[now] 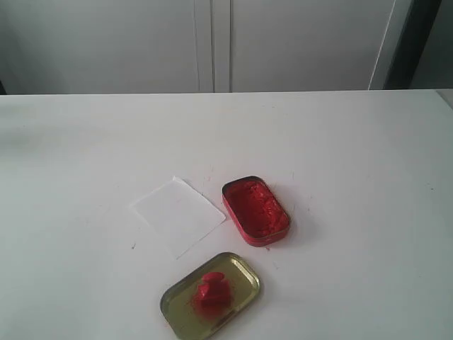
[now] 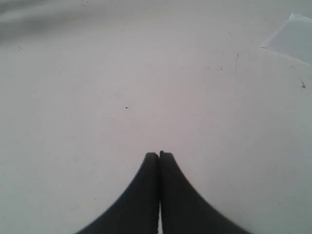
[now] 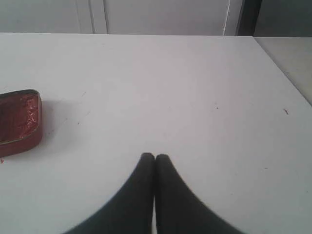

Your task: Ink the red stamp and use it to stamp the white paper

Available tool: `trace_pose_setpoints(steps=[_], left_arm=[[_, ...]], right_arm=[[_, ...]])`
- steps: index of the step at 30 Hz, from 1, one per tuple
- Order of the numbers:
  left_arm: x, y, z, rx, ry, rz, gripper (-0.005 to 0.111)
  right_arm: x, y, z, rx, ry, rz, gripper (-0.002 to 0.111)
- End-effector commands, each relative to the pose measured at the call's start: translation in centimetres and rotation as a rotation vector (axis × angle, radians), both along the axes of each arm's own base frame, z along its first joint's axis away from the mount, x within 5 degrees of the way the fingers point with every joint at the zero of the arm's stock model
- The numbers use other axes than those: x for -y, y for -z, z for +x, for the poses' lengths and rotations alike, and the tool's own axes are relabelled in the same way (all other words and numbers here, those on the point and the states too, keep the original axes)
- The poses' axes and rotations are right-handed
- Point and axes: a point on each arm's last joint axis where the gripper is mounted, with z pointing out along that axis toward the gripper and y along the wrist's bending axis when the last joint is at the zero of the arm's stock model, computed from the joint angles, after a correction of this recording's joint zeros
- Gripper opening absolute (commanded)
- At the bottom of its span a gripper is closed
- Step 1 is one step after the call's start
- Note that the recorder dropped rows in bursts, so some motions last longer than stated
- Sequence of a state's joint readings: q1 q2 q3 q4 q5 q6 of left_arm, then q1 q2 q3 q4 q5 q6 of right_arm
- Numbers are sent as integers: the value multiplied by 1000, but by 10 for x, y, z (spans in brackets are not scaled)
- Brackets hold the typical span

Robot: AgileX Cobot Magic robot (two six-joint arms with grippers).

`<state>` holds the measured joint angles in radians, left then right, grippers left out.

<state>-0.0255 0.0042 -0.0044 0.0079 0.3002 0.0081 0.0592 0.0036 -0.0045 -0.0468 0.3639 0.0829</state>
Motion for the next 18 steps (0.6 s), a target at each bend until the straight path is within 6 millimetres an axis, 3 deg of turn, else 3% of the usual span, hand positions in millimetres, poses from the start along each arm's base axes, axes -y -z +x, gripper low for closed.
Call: trace_pose_setpoints(steps=[1, 13, 18], left_arm=[[0, 1, 0, 1, -6, -6, 0], [0, 1, 0, 7, -6, -7, 0], [-1, -7, 3, 100, -12, -9, 0]], right_arm=[[0, 0, 0, 15, -1, 1, 0], [0, 0, 0, 15, -1, 1, 0], [0, 0, 0, 15, -1, 1, 0]])
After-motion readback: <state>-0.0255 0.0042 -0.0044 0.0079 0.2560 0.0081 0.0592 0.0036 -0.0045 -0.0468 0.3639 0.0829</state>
